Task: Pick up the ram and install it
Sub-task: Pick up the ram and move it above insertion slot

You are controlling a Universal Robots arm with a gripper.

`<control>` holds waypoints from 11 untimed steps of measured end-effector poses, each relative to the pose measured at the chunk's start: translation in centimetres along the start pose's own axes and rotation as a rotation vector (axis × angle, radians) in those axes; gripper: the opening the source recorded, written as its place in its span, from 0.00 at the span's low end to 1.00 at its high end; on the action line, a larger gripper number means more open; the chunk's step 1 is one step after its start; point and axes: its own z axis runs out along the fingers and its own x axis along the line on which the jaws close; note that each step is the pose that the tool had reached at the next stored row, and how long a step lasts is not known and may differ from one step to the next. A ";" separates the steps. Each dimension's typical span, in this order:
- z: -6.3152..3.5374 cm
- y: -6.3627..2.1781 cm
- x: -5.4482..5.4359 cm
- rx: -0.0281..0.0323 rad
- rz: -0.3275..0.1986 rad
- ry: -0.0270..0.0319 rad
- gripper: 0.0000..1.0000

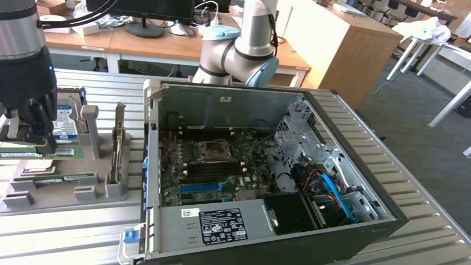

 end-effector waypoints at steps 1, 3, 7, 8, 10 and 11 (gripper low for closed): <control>-0.01 0.00 0.0 -0.0001 0.000 0.0001 0.12; -0.09 0.00 0.0 -0.0005 0.000 0.0004 0.12; -0.63 0.00 0.0 0.0005 -0.002 0.0001 0.12; -0.73 0.01 0.0 0.0006 -0.003 0.0001 0.12; -0.98 0.01 0.0 0.0007 -0.003 0.0001 0.12; -1.13 0.01 0.0 0.0008 -0.004 0.0001 0.12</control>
